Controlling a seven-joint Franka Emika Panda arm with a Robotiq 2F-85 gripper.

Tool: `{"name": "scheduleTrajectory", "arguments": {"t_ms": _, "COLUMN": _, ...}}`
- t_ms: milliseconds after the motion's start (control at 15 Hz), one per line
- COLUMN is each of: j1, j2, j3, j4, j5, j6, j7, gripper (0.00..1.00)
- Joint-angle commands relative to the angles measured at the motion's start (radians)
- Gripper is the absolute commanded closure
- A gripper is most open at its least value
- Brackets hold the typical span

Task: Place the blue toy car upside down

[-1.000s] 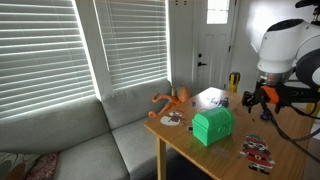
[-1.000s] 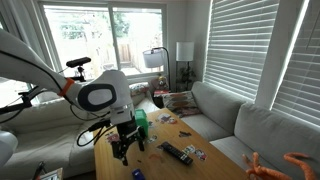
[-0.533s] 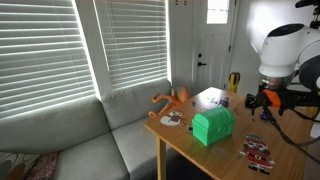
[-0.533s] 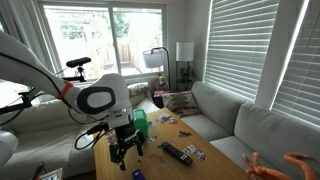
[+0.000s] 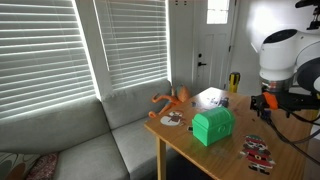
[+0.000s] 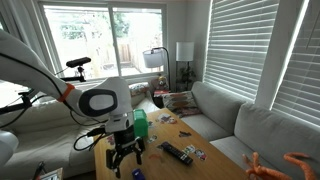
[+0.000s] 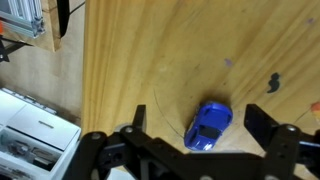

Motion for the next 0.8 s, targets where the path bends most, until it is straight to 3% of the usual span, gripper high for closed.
{"name": "scheduleTrajectory", "arguments": {"t_ms": 0, "j1": 0.009, "j2": 0.032, "j3": -0.017, "j4": 0.022, "j5": -0.04, "j6": 0.009, "j7": 0.066, "gripper": 0.0}}
{"name": "scheduleTrajectory", "arguments": {"t_ms": 467, "j1": 0.014, "j2": 0.058, "j3": -0.03, "j4": 0.027, "j5": -0.091, "j6": 0.049, "j7": 0.105, "gripper": 0.01}}
{"name": "scheduleTrajectory", "arguments": {"t_ms": 533, "j1": 0.015, "j2": 0.062, "j3": -0.032, "j4": 0.029, "j5": -0.096, "j6": 0.055, "j7": 0.108, "gripper": 0.06}}
{"name": "scheduleTrajectory", "arguments": {"t_ms": 667, "j1": 0.017, "j2": 0.069, "j3": -0.034, "j4": 0.033, "j5": -0.106, "j6": 0.059, "j7": 0.11, "gripper": 0.27}}
{"name": "scheduleTrajectory", "arguments": {"t_ms": 733, "j1": 0.018, "j2": 0.071, "j3": -0.034, "j4": 0.034, "j5": -0.111, "j6": 0.059, "j7": 0.112, "gripper": 0.27}}
